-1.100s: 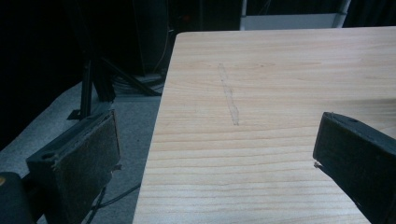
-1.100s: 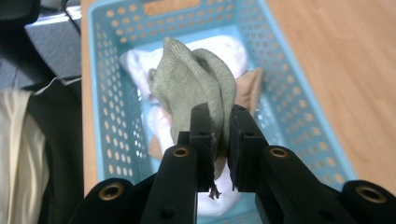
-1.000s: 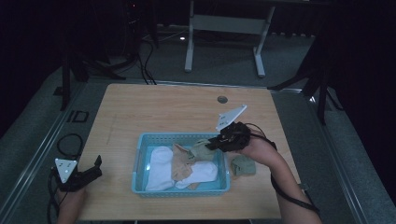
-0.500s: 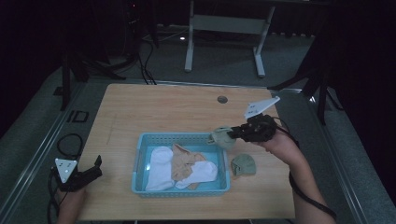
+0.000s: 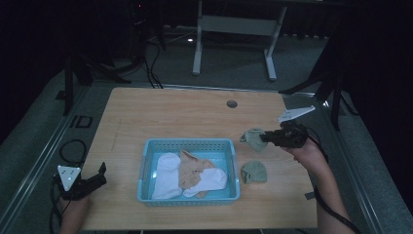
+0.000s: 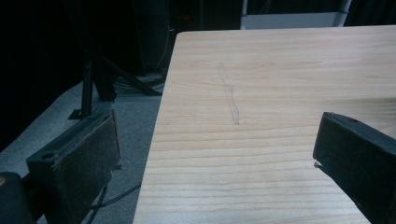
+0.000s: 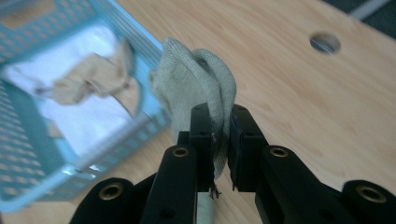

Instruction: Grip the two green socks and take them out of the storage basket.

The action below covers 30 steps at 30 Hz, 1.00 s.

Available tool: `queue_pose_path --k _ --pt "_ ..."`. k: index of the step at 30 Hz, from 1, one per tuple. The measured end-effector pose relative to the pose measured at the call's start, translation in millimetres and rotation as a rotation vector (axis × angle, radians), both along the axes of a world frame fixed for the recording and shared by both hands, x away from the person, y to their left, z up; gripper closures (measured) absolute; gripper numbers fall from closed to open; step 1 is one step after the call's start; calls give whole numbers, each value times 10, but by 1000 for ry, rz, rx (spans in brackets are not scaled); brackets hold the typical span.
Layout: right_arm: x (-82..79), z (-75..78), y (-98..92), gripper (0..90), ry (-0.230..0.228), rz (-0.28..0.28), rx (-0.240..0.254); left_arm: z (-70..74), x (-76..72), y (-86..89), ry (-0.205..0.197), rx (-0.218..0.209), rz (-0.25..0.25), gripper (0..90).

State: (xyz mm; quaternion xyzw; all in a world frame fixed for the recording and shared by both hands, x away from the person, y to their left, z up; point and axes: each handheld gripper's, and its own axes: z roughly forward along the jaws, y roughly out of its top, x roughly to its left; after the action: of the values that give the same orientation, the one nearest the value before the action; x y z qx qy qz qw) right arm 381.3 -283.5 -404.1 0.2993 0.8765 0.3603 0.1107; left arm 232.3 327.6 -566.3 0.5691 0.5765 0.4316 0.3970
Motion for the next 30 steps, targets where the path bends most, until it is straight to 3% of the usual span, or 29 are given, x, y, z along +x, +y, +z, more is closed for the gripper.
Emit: queue_pose_path --k 8,20,25,30 --pt "159 -384 -171 813 38 -104 16 0 -2 -2 -2 1 0 4" --pt "278 -946 -267 806 104 -186 -60 -1 -2 -3 -3 2 0 4" --pt "313 -1052 -339 791 124 -225 -40 -1 -2 -3 -2 2 1 4" --pt "307 -1052 -355 718 124 -236 -50 -1 -1 -3 -2 2 2 4"
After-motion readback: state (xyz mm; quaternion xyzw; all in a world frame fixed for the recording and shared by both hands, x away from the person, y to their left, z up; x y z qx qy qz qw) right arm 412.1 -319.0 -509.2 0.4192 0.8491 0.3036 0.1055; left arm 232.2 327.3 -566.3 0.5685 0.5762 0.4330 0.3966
